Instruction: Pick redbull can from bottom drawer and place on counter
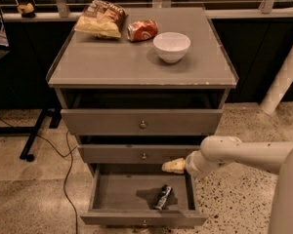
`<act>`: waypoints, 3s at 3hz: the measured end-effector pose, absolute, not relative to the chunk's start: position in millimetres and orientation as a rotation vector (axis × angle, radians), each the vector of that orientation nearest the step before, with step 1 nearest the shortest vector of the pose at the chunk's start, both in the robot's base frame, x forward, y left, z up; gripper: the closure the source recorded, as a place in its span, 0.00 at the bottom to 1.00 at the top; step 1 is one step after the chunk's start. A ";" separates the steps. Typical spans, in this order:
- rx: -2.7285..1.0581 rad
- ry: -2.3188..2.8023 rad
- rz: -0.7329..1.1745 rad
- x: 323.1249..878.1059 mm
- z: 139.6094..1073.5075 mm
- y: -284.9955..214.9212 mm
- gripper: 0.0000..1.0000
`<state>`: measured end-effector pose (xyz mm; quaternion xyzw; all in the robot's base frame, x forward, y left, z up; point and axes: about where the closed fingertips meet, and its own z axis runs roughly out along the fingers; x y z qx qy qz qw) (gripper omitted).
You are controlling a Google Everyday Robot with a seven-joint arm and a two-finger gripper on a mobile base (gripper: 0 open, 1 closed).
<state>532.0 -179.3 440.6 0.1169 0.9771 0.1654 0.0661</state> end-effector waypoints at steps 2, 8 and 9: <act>0.368 2.995 0.488 531.5 413.2 -171.4 0.00; 0.802 3.059 0.480 544.1 257.0 -178.4 0.00; 0.836 3.010 0.576 557.0 236.2 -171.8 0.00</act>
Offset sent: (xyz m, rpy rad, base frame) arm 0.0001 0.0055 -0.0201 -0.0055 0.0361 0.0000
